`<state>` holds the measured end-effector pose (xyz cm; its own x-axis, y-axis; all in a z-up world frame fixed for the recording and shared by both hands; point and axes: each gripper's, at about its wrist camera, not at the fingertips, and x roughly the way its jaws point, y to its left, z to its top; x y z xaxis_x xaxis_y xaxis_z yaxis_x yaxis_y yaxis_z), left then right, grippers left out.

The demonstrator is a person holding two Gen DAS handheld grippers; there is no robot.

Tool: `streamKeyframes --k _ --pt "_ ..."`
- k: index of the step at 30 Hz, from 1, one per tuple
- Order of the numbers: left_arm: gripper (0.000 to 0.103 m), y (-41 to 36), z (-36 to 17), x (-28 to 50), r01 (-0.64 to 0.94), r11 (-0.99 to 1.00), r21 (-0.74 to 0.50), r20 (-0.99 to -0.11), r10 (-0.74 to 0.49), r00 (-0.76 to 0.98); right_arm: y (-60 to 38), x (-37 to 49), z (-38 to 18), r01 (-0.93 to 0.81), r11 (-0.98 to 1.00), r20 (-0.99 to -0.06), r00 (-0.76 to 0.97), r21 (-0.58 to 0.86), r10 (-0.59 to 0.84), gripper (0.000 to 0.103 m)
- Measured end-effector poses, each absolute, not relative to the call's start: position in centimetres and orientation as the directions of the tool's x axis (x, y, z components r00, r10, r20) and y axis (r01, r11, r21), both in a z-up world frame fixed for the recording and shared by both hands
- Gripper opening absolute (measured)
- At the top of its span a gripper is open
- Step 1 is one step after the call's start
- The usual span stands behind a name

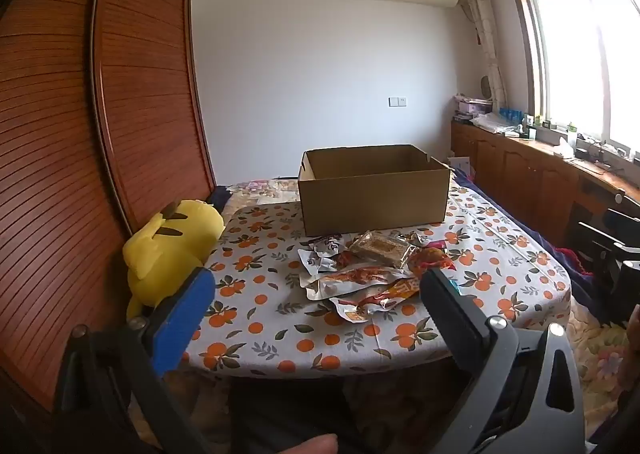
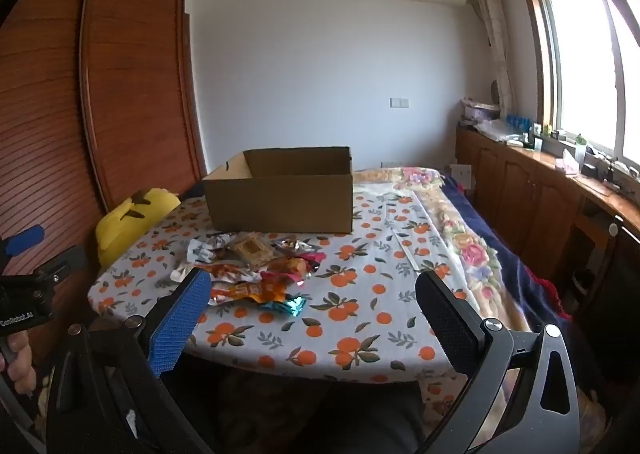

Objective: Organize snacks

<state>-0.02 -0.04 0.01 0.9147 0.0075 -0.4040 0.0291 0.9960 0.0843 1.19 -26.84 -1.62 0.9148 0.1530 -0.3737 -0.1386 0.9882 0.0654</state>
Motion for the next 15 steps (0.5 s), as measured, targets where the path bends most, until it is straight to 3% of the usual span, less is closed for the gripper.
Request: streamKeyframes --k 15 --pt "0.103 0.22 0.80 -0.13 0.027 0.997 0.075 -0.396 0.005 0.918 -27.05 1.30 -1.36 -0.133 0.989 -0.379 0.914 0.061 0.147 0.103"
